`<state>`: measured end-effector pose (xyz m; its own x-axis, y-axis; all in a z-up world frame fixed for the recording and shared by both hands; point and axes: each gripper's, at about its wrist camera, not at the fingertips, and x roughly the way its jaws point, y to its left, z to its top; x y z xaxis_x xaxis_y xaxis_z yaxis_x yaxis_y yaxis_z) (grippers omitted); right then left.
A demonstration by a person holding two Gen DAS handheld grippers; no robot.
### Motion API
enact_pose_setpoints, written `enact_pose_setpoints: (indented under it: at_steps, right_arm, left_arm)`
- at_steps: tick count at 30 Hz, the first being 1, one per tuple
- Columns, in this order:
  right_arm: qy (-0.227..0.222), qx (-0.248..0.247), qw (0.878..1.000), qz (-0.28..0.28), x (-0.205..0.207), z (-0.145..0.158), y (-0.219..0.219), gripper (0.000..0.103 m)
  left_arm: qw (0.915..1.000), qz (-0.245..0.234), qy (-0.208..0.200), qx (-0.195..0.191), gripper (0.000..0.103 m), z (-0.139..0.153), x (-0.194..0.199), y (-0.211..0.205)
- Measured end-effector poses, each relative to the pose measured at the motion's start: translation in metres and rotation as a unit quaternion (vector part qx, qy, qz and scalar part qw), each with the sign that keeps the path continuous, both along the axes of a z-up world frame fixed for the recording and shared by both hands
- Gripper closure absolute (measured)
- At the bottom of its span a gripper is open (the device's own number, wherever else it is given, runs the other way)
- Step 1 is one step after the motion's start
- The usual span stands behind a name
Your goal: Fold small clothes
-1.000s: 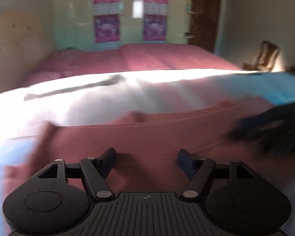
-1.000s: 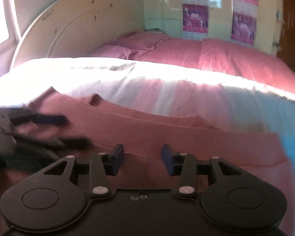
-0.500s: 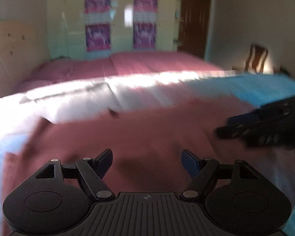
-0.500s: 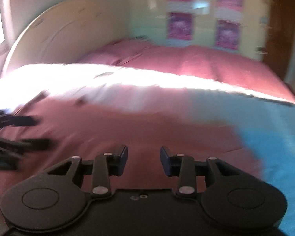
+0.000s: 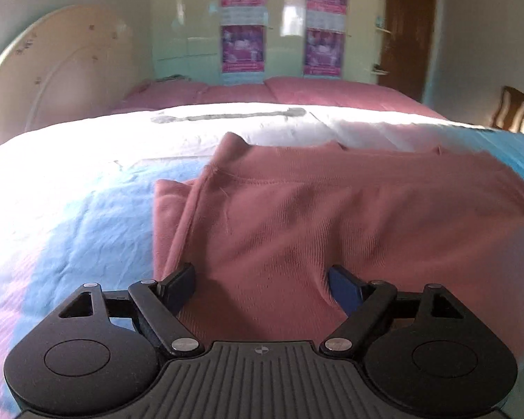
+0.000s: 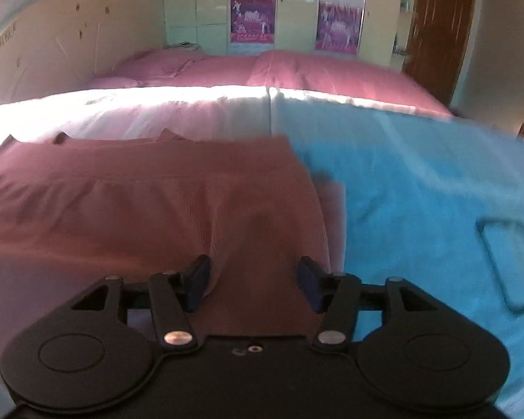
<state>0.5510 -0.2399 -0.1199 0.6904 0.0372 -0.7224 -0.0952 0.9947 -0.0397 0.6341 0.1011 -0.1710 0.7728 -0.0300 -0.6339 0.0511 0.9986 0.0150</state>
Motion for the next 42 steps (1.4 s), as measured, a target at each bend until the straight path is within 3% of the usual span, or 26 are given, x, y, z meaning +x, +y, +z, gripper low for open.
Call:
enact_pose_setpoints:
  at_steps: [2,4,8,9,10,12,17,22,26,28,30,33,35,36,39,42]
  right_arm:
    - [-0.037,-0.011,0.999,0.003,-0.013,0.016,0.018,0.066]
    - [-0.070,0.016,0.997,0.028,-0.030,0.031,0.044,0.063]
    - [-0.037,0.006,0.993,0.114,-0.049,0.016,0.109,0.062]
    - [-0.031,-0.004,0.992,0.123,-0.052,0.009,0.120,0.056]
    - [-0.024,-0.021,0.992,0.126,-0.056,0.000,0.129,0.054]
    - [-0.037,-0.059,0.989,0.127,-0.068,-0.012,0.140,0.054]
    - [-0.020,-0.044,0.992,0.120,-0.094,-0.011,0.128,0.055]
    - [-0.019,-0.044,0.992,0.116,-0.092,-0.005,0.107,0.055]
    - [-0.019,-0.051,0.998,-0.013,-0.102,-0.002,0.024,0.059]
    - [-0.004,0.005,0.999,-0.038,-0.106,-0.004,-0.011,0.063]
    - [-0.001,-0.011,0.999,-0.031,-0.106,0.002,-0.008,0.073]
    - [-0.032,0.007,0.999,-0.029,-0.110,0.017,0.002,0.075]
    - [-0.023,-0.008,0.999,-0.027,-0.109,0.010,0.006,0.075]
    - [0.006,-0.024,0.999,-0.041,-0.104,-0.001,0.003,0.075]
    - [0.008,-0.011,0.999,-0.053,-0.108,0.004,-0.008,0.075]
    - [-0.031,0.005,0.999,-0.030,-0.115,0.020,0.008,0.069]
  left_arm:
    - [0.9996,-0.013,-0.027,0.003,0.020,0.011,-0.012,-0.018]
    - [0.9987,-0.031,-0.039,-0.008,0.020,0.017,-0.022,-0.039]
    - [0.9983,-0.056,-0.007,-0.018,0.020,0.004,-0.025,-0.081]
    - [0.9984,-0.054,0.009,-0.017,0.020,0.002,-0.025,-0.090]
    - [0.9988,-0.046,0.014,-0.005,0.020,-0.004,-0.026,-0.095]
    - [0.9992,-0.033,0.013,-0.018,0.020,-0.003,-0.038,-0.097]
    - [0.9986,-0.049,-0.004,0.019,0.019,-0.009,-0.076,-0.090]
    - [0.9993,-0.013,-0.015,0.032,0.020,0.002,-0.096,-0.055]
    - [0.9994,0.034,0.000,0.013,0.020,0.000,-0.114,0.000]
    - [0.9987,0.050,0.001,0.005,0.020,0.002,-0.113,0.007]
    - [0.9982,0.057,-0.013,0.007,0.020,0.008,-0.115,0.002]
    - [0.9984,0.053,-0.019,0.011,0.020,0.008,-0.113,-0.007]
    - [0.9977,0.063,0.013,0.023,0.020,-0.005,-0.106,-0.008]
    - [0.9977,0.065,0.006,0.017,0.020,-0.005,-0.109,-0.005]
    - [0.9971,0.076,-0.002,0.006,0.020,0.007,-0.113,-0.008]
    - [0.9990,0.035,-0.029,-0.004,0.020,0.018,-0.112,-0.043]
